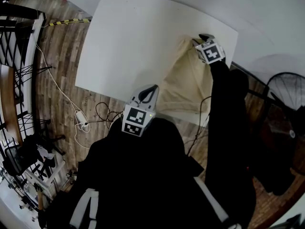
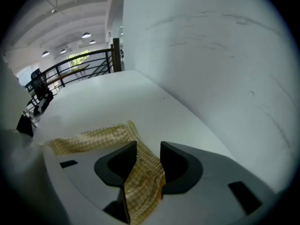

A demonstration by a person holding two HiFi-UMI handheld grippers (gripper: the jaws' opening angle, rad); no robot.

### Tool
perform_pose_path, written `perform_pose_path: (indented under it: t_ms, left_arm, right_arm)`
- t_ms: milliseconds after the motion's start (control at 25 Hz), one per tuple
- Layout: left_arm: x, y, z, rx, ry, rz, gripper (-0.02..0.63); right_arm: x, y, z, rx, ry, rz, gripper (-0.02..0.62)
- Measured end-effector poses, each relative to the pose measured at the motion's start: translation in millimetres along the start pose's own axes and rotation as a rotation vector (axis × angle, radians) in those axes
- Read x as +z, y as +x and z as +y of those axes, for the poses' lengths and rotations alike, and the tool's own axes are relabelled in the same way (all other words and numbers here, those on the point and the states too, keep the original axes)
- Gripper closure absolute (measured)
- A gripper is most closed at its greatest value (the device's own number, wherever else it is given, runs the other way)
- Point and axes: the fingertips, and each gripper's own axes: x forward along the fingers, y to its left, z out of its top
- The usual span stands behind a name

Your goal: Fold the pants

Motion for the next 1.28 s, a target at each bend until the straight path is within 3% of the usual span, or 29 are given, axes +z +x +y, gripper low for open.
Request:
perform_pose_path:
  t_ms: [80, 320, 440, 600, 920, 1080, 1160, 1280]
  left_arm:
    - [-3.1, -2.0, 1.5, 0.004, -0.003, 0.007, 0.603]
    - [-10.1, -4.9, 6.0, 0.012, -0.009, 0.021, 0.604]
    - [-9.3, -6.9, 7.2, 0.016, -0.014, 0.018, 0.603]
    - [-12.1, -3.6, 10.2, 0.015, -0.019, 0.023, 0.604]
    - [-13.2, -3.7, 7.3, 0.007, -0.017, 0.030, 0.603]
    - [-15.2, -3.7, 8.6, 0.007, -0.019, 0.035, 0.603]
    - [-14.7, -3.5, 7.0, 0.004, -0.015, 0.034, 0.603]
    - [-12.8, -6.4, 4.6, 0.000, -0.009, 0.028, 0.603]
  right_arm:
    - [-2.2, 5.5, 6.9, 0.045, -0.063, 0.062, 0.456]
    - [-16.4, 16.2, -10.6, 0.137, -0.105, 0.144, 0.451]
    - [-18.7, 8.0, -23.9, 0.184, 0.004, 0.106, 0.423]
    - [-38.1, 5.7, -46.9, 0.161, 0.078, 0.121, 0.408]
    - [-54.1, 12.1, -43.8, 0.197, 0.292, 0.091, 0.402]
    - [-53.5, 12.8, -43.7, 0.204, 0.347, 0.065, 0.404]
    - [-51.3, 11.3, -39.4, 0.225, 0.349, 0.057, 0.477]
    - [-50.8, 5.7, -36.5, 0.193, 0.311, 0.058, 0.520]
